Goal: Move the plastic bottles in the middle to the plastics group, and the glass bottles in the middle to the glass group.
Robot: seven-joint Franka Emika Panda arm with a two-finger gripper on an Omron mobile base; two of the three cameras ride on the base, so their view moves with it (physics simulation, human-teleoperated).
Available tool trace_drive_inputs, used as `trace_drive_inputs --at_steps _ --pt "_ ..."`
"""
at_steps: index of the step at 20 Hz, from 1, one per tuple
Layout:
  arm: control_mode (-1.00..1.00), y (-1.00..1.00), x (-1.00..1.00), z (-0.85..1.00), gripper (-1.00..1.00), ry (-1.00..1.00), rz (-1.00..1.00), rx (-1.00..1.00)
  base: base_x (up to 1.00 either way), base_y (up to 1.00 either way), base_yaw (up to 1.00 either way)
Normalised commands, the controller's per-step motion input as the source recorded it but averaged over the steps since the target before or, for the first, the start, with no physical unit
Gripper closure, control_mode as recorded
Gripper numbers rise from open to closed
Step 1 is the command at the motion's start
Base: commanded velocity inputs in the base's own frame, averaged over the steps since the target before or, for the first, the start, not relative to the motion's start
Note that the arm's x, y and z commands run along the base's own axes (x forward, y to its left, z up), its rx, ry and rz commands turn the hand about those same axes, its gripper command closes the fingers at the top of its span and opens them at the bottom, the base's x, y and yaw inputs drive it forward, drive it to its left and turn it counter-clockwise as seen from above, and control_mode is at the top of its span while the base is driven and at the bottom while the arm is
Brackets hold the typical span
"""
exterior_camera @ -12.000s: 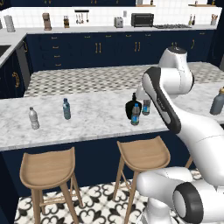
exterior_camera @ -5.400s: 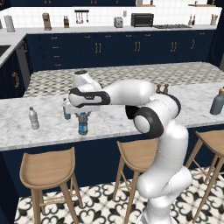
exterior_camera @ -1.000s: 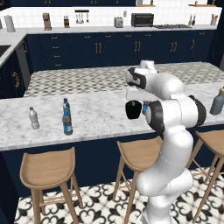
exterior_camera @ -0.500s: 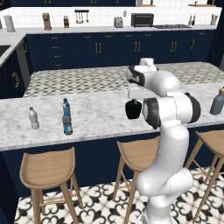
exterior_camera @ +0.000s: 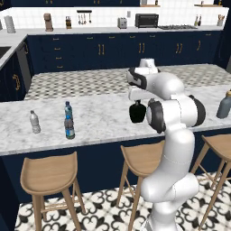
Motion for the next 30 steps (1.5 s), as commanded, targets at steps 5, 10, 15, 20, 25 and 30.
trace_drive_inputs --at_steps 5,10,15,20,25,30 --pt "-1.00 -0.08 0.35 0.00 -1.00 -0.01 0.00 0.05 0.00 0.00 0.00" --pt "-1.00 0.00 0.41 0.00 -1.00 0.01 0.00 0.00 0.00 0.00 0.00" --pt "-1.00 0.00 0.46 0.02 -1.00 0.05 0.00 0.00 0.00 0.00 0.00" --pt "-1.00 0.00 0.51 -0.03 -1.00 0.03 0.00 0.00 0.00 0.00 0.00" --pt "-1.00 0.00 0.42 0.00 -1.00 0.04 0.00 0.00 0.00 0.00 0.00" --pt "-1.00 0.00 0.08 0.00 -1.00 0.04 0.00 0.00 0.00 0.00 0.00"
